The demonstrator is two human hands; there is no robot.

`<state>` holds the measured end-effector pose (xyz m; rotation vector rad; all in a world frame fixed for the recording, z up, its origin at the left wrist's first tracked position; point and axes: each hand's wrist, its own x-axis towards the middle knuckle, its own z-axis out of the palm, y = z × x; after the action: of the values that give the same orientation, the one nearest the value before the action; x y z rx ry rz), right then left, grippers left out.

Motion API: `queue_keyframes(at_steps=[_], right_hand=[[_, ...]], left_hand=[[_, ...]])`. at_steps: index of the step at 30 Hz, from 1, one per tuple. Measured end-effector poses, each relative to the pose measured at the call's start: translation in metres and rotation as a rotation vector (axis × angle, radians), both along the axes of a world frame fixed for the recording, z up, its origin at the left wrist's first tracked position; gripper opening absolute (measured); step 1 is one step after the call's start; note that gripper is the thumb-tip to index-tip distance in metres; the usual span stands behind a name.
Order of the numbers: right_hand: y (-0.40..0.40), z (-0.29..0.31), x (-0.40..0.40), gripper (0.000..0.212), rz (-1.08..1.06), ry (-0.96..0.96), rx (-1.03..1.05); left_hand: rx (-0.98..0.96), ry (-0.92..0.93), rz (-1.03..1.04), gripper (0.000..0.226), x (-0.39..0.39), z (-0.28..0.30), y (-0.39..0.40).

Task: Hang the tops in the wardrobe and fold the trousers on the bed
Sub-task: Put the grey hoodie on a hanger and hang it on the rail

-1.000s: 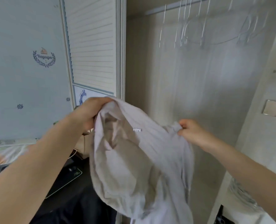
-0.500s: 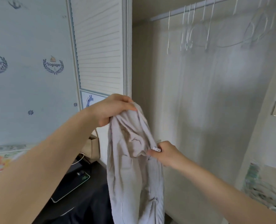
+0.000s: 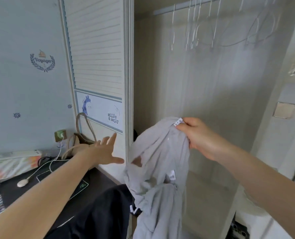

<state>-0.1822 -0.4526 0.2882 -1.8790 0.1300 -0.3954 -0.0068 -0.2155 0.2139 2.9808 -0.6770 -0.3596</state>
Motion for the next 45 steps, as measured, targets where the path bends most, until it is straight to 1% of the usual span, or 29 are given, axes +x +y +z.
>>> queue_keyframes(at_steps=[2, 3, 5, 6, 7, 8, 10, 11, 13, 14, 16, 18, 19, 21, 24, 26, 28, 30, 31, 32, 33, 34, 35, 37, 39, 40, 42, 44, 45], right_hand=[[0.003, 0.008, 0.002, 0.044, -0.087, -0.061, -0.098], [0.004, 0.008, 0.005, 0.045, -0.121, -0.079, -0.122], [0.007, 0.006, 0.01, 0.032, -0.154, -0.119, -0.094], [0.007, 0.005, 0.013, 0.023, -0.181, -0.141, -0.067], [0.006, 0.004, 0.015, 0.017, -0.21, -0.153, -0.044], [0.005, 0.003, 0.017, 0.014, -0.23, -0.161, -0.022], [0.005, 0.003, 0.02, 0.012, -0.239, -0.151, 0.016], [0.005, 0.003, 0.02, 0.017, -0.233, -0.135, 0.031], [0.005, 0.002, 0.021, 0.026, -0.232, -0.106, 0.042], [0.004, 0.001, 0.021, 0.03, -0.234, -0.104, 0.039], [0.001, 0.001, 0.019, 0.049, -0.252, -0.106, 0.034], [-0.008, 0.004, 0.018, 0.06, -0.306, -0.105, 0.014], [-0.014, 0.005, 0.015, 0.056, -0.329, -0.104, 0.002], [-0.028, 0.002, 0.008, 0.046, -0.359, -0.095, 0.005], [-0.045, -0.013, -0.007, 0.042, -0.343, 0.038, 0.055], [-0.047, -0.023, -0.016, 0.031, -0.306, 0.165, -0.12], [-0.046, -0.03, -0.023, 0.03, -0.26, 0.241, -0.403], [-0.042, -0.037, -0.027, 0.064, -0.151, 0.322, -0.586], [-0.043, -0.041, -0.026, 0.073, -0.065, 0.371, -0.633], [-0.042, -0.045, -0.023, 0.064, 0.011, 0.405, -0.701], [-0.04, -0.051, -0.02, 0.044, 0.061, 0.432, -0.798], [-0.041, -0.057, -0.014, 0.032, 0.059, 0.438, -0.918], [-0.042, -0.062, -0.007, 0.037, 0.046, 0.423, -0.978], [-0.053, -0.069, 0.01, 0.04, -0.059, 0.354, -0.907], [-0.066, -0.069, 0.026, 0.039, -0.212, 0.279, -0.727], [-0.075, -0.067, 0.034, 0.038, -0.296, 0.25, -0.645], [-0.098, -0.063, 0.054, 0.035, -0.416, 0.226, -0.492], [-0.115, -0.061, 0.072, 0.03, -0.479, 0.219, -0.413], [-0.125, -0.059, 0.083, 0.029, -0.505, 0.211, -0.402]], left_hand=[[-0.104, 0.057, -0.032, 0.096, -0.024, -0.012, -0.022], [-0.18, 0.175, -0.043, 0.084, -0.041, -0.011, -0.033], [-0.424, 0.548, -0.061, 0.077, -0.068, -0.014, -0.05], [-0.52, 0.678, -0.082, 0.081, -0.08, -0.016, -0.056], [-0.587, 0.738, -0.1, 0.085, -0.088, -0.018, -0.061], [-0.632, 0.749, -0.112, 0.09, -0.095, -0.022, -0.066], [-0.659, 0.686, -0.125, 0.091, -0.104, -0.027, -0.075], [-0.686, 0.635, -0.116, 0.086, -0.107, -0.029, -0.08], [-0.742, 0.583, -0.079, 0.064, -0.108, -0.035, -0.089], [-0.702, 0.558, -0.087, 0.05, -0.107, -0.037, -0.093], [-0.465, 0.493, -0.146, 0.034, -0.106, -0.046, -0.095], [-0.288, 0.4, -0.139, 0.034, -0.104, -0.054, -0.089], [-0.288, 0.368, -0.091, 0.038, -0.1, -0.058, -0.084], [-0.378, 0.411, 0.025, 0.032, -0.084, -0.062, -0.071], [-0.565, 0.615, 0.165, 0.02, -0.064, -0.053, -0.05], [-0.828, 0.714, 0.25, 0.017, -0.051, -0.04, -0.039], [-1.074, 0.798, 0.307, 0.012, -0.042, -0.023, -0.036], [-1.193, 0.869, 0.341, 0.015, -0.036, -0.008, -0.039], [-1.219, 0.883, 0.353, 0.019, -0.033, -0.001, -0.043], [-1.245, 0.896, 0.363, 0.021, -0.031, 0.006, -0.047], [-1.262, 0.917, 0.374, 0.021, -0.031, 0.012, -0.051], [-1.273, 0.934, 0.387, 0.02, -0.028, 0.018, -0.056], [-1.28, 0.949, 0.406, 0.018, -0.024, 0.021, -0.061], [-1.278, 0.984, 0.419, 0.017, -0.015, 0.028, -0.07], [-1.221, 1.01, 0.358, 0.016, -0.005, 0.031, -0.075], [-1.175, 1.023, 0.301, 0.018, 0.0, 0.032, -0.077], [-1.08, 1.029, 0.208, 0.035, 0.012, 0.036, -0.083], [-1.05, 0.998, 0.15, 0.037, 0.026, 0.043, -0.087], [-1.079, 0.98, 0.125, 0.037, 0.037, 0.048, -0.092]])
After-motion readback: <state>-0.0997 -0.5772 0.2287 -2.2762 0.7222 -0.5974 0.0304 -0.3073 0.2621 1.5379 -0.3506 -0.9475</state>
